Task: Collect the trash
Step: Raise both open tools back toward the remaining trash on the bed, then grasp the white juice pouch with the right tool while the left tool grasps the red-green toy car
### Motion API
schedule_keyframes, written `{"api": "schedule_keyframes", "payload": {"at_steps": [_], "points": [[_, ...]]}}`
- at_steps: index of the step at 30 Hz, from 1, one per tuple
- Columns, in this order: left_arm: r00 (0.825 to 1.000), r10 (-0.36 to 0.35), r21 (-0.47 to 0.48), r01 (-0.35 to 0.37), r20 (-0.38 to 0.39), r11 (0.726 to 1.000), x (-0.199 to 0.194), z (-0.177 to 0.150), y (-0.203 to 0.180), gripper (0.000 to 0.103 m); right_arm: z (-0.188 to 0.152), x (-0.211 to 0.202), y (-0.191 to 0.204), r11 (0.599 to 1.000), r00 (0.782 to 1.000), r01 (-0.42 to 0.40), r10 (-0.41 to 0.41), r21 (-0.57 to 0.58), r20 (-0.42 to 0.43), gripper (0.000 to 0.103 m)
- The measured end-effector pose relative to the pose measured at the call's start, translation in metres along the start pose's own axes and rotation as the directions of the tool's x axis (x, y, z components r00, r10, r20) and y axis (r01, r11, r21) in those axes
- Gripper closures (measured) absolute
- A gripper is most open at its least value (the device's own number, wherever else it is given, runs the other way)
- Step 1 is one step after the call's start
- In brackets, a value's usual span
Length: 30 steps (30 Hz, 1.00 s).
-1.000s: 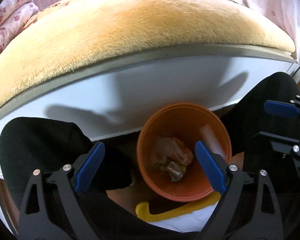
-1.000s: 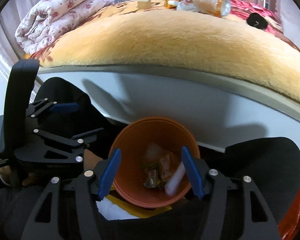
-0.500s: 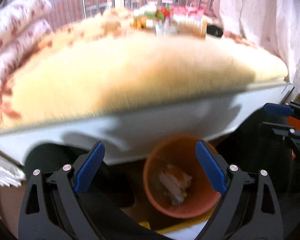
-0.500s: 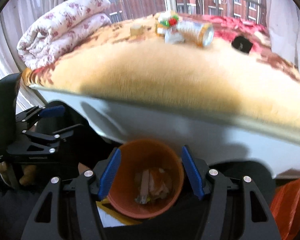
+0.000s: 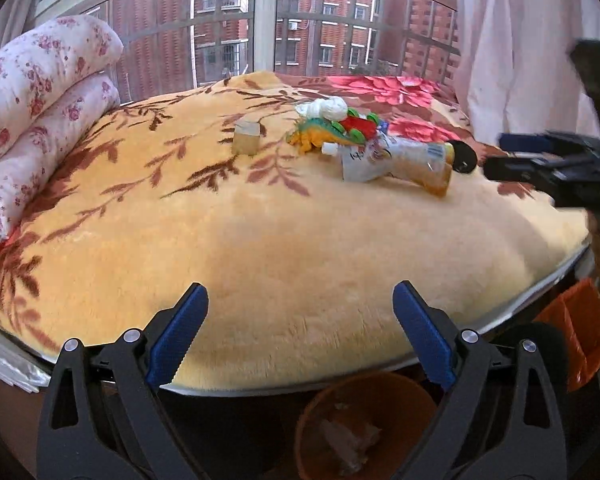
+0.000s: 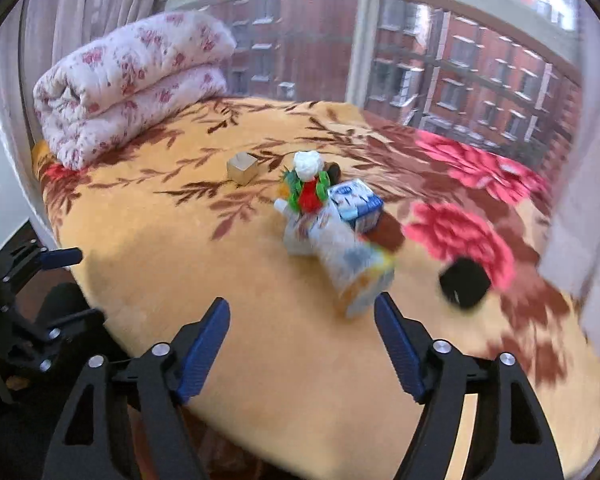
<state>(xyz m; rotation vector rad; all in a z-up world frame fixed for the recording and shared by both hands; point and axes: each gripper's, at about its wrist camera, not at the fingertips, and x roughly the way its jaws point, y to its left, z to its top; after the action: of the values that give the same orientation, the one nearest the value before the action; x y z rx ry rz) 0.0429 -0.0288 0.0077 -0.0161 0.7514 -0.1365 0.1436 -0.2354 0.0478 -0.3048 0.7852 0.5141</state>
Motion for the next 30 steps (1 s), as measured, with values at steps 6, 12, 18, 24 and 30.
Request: {"api": "schedule_keyframes", "payload": {"at_steps": [6, 12, 18, 24, 30], "points": [[1.000, 0.019, -0.007, -0.019, -0.009, 1.000, 0.011, 0.006, 0.007, 0.012, 0.043, 0.073, -0.017, 0.987, 0.990, -0.040, 0.017, -0.158, -0.143, 0.026], [0.999, 0.012, -0.042, -0.014, -0.053, 0.999, 0.025, 0.006, 0.016, 0.012, 0.056, 0.126, -0.020, 0.964, 0.963, -0.105, 0.037, -0.246, -0.265, 0.022], [0.997, 0.002, -0.057, -0.007, -0.071, 0.998, 0.026, 0.002, 0.015, 0.012, 0.058, 0.165, -0.012, 0.947, 0.921, -0.147, 0.025, -0.287, -0.390, 0.063], [0.998, 0.013, -0.041, -0.015, -0.057, 0.999, 0.014, -0.006, 0.012, 0.012, 0.057, 0.121, 0.015, 0.931, 0.917, -0.308, 0.236, -0.194, -0.323, 0.068], [0.999, -0.006, -0.070, 0.003, -0.049, 0.998, 0.000, -0.012, 0.014, 0.012, 0.032, 0.066, 0.033, 0.939, 0.944, -0.288, 0.246, -0.186, -0.219, 0.067]]}}
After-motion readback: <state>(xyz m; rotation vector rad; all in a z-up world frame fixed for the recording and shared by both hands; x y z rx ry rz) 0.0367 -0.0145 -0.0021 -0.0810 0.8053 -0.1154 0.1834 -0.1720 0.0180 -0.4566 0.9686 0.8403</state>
